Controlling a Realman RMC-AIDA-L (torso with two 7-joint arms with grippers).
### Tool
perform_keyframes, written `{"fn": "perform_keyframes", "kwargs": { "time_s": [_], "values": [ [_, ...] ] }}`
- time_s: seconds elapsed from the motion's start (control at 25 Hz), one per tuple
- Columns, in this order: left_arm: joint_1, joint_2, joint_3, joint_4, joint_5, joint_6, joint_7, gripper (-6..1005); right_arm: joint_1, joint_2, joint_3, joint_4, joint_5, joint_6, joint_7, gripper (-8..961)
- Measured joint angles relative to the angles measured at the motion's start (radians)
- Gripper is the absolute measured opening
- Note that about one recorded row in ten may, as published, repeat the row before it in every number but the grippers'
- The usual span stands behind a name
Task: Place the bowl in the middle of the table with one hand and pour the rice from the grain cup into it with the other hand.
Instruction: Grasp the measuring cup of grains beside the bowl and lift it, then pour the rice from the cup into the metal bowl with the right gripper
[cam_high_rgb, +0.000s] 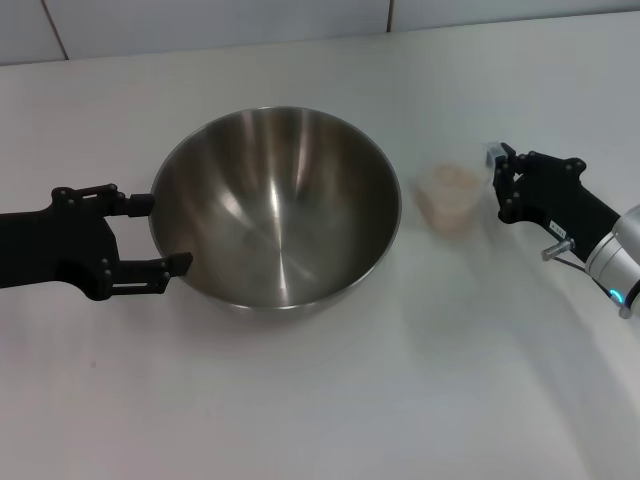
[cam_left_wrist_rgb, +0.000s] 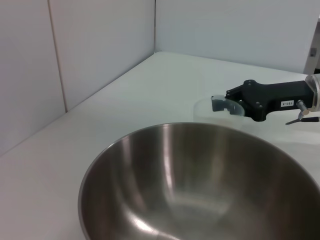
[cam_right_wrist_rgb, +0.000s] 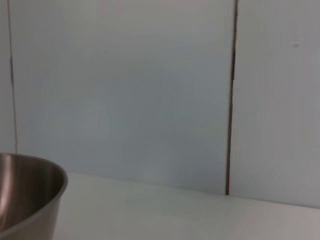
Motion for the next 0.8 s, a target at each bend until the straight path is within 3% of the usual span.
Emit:
{"fn": "perform_keyframes", "kwargs": {
  "time_s": [0.24, 0.52, 0.64, 0.8],
  "values": [
    [0.0, 0.0, 0.0, -0.003, 0.003, 0.0, 0.0, 829, -0.012, -0.001, 0.024, -0.001, 0.0, -0.035, 0.0, 1],
    [0.0, 0.0, 0.0, -0.004, 0.007, 0.0, 0.0, 829, -0.029, -0.002, 0.071, -0.001, 0.0, -0.148, -0.028, 1],
    [0.001, 0.0, 0.0, -0.003, 0.008, 0.0, 0.0, 829, -0.038, -0.001, 0.136, 0.038, 0.0, -0.326, -0.157, 1],
    [0.002, 0.0, 0.0, -0.002, 0.008, 0.0, 0.0, 829, -0.027, -0.001, 0.154, 0.101, -0.001, -0.423, -0.342, 1]
  ]
}}
